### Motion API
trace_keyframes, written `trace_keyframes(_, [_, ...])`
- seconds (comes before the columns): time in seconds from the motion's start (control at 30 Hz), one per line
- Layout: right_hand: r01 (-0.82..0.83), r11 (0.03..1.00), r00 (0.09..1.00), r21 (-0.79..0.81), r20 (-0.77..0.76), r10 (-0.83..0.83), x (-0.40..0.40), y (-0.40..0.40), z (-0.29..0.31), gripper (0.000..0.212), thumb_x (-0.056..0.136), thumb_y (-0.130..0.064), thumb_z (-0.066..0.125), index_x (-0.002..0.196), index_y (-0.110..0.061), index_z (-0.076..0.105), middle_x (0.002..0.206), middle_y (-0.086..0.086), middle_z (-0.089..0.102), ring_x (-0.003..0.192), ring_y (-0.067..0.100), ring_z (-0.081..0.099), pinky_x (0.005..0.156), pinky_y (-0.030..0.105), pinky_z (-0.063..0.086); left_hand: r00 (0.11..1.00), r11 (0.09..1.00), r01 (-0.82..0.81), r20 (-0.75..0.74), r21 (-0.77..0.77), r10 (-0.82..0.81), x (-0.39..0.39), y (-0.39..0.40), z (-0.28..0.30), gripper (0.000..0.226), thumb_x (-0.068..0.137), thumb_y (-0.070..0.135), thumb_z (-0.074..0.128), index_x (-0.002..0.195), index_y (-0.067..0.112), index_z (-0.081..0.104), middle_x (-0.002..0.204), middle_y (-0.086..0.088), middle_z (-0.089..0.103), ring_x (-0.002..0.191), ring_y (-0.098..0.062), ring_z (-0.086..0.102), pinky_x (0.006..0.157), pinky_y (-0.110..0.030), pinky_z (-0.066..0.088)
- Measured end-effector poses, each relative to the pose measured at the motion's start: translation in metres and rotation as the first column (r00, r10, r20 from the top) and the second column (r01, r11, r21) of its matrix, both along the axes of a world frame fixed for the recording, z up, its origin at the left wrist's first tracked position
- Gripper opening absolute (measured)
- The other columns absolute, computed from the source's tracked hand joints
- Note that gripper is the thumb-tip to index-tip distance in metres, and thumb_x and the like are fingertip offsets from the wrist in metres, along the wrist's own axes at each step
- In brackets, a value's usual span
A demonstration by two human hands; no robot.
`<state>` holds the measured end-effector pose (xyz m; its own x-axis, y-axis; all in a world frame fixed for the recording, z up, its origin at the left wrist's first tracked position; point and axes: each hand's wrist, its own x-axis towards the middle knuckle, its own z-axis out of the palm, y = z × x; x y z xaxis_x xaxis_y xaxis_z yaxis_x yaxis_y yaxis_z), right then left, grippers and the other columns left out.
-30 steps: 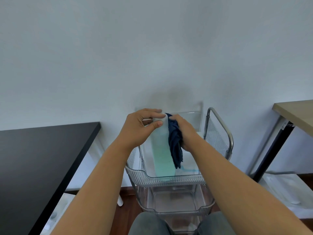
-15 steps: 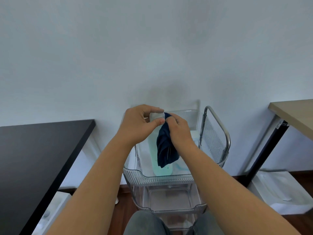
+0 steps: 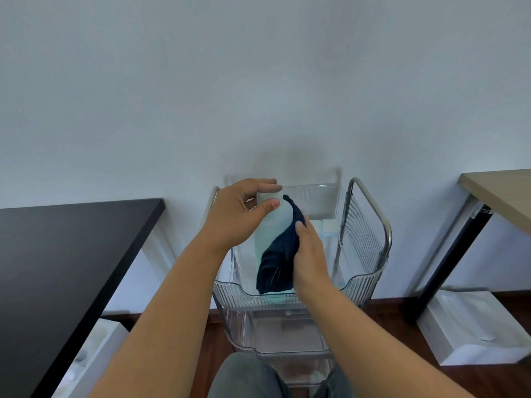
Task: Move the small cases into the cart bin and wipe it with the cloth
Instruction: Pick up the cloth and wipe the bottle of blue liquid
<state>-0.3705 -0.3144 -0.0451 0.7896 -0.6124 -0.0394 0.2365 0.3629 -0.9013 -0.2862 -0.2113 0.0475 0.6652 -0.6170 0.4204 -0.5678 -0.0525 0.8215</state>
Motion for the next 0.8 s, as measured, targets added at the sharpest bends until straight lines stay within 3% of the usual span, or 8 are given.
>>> trace_keyframes(0.07, [0.028,0.994,0.994,-0.101,0.108,-0.017,-0.002,0.004,0.005,0.032,0.100,-0.030,0.041,0.125,-0.034,0.060,0.116,-0.010,0.070,0.108,0.007,0.065,0.083,0.021,0.055,1.000,1.000,0.011,0.004,0.003,-0.011,0.000,0.000,0.001,0.026,0.086,0.015,0.073,0.100,0.037,0.072,0.119,0.018,0.067,0.113,0.002,0.061,0.100,-0.029,0.050])
trace_keyframes(0.13, [0.038,0.981,0.993,-0.191,0.116,-0.015,0.006,-0.003,0.021,0.036,0.095,-0.030,0.042,0.125,-0.030,0.062,0.120,-0.003,0.069,0.114,0.015,0.062,0.094,0.031,0.052,0.999,0.999,0.037,-0.004,0.009,-0.037,0.000,0.001,0.003,0.025,0.086,0.012,0.073,0.103,0.031,0.073,0.119,0.015,0.068,0.113,0.002,0.062,0.098,-0.025,0.050])
trace_keyframes(0.27, [-0.065,0.971,0.996,-0.229,-0.076,0.048,0.024,-0.026,0.054,0.031,0.077,-0.033,0.050,0.093,-0.018,0.073,0.100,0.018,0.070,0.095,0.036,0.063,0.086,0.047,0.050,0.997,0.998,0.066,-0.042,0.022,-0.065,0.003,0.005,0.007,0.025,0.087,0.008,0.072,0.103,0.026,0.073,0.119,0.009,0.069,0.113,0.000,0.062,0.095,-0.016,0.048])
trace_keyframes(0.37, [-0.157,0.980,0.980,-0.123,-0.141,0.139,0.025,-0.035,0.059,0.023,0.078,-0.031,0.055,0.081,-0.016,0.072,0.082,0.015,0.071,0.077,0.031,0.064,0.072,0.040,0.050,0.996,0.997,0.080,-0.046,0.023,-0.079,0.005,0.007,0.007,0.025,0.088,0.009,0.071,0.103,0.028,0.072,0.122,0.010,0.068,0.115,0.000,0.061,0.097,-0.018,0.047])
trace_keyframes(0.5, [-0.039,0.998,0.991,-0.046,-0.131,0.033,0.017,-0.023,0.039,0.020,0.089,-0.028,0.051,0.086,-0.020,0.070,0.088,0.009,0.073,0.076,0.024,0.069,0.067,0.034,0.054,0.994,0.993,0.107,-0.014,0.052,-0.107,0.010,0.009,0.004,0.026,0.093,0.010,0.066,0.105,0.033,0.070,0.128,0.015,0.064,0.120,-0.001,0.058,0.108,-0.032,0.043])
trace_keyframes(0.63, [0.075,0.969,0.997,-0.234,0.030,-0.070,-0.003,0.015,0.010,0.033,0.101,-0.025,0.045,0.124,-0.045,0.058,0.115,-0.031,0.064,0.105,-0.014,0.059,0.085,0.011,0.049,0.996,0.999,-0.024,0.089,0.048,0.020,0.013,0.012,0.000,0.030,0.094,0.017,0.064,0.103,0.045,0.069,0.124,0.013,0.059,0.110,-0.003,0.060,0.098,-0.026,0.048])
trace_keyframes(0.73, [0.120,0.876,0.992,-0.467,0.089,-0.089,0.003,0.021,0.016,0.036,0.103,-0.025,0.043,0.135,-0.034,0.053,0.138,-0.015,0.055,0.127,-0.003,0.047,0.104,0.016,0.038,0.990,0.998,-0.066,0.126,-0.015,0.067,0.010,0.017,-0.002,0.028,0.086,0.019,0.075,0.095,0.045,0.071,0.113,0.012,0.065,0.099,-0.005,0.064,0.085,-0.016,0.050])
trace_keyframes(0.8, [0.099,0.872,0.995,-0.480,0.072,-0.073,0.016,0.013,0.030,0.031,0.101,-0.021,0.043,0.123,-0.029,0.063,0.125,-0.009,0.065,0.115,-0.001,0.057,0.095,0.015,0.044,0.991,0.997,-0.068,0.117,-0.029,0.071,0.012,0.022,-0.001,0.028,0.083,0.017,0.078,0.092,0.043,0.073,0.109,0.010,0.067,0.097,-0.006,0.066,0.084,-0.014,0.050])
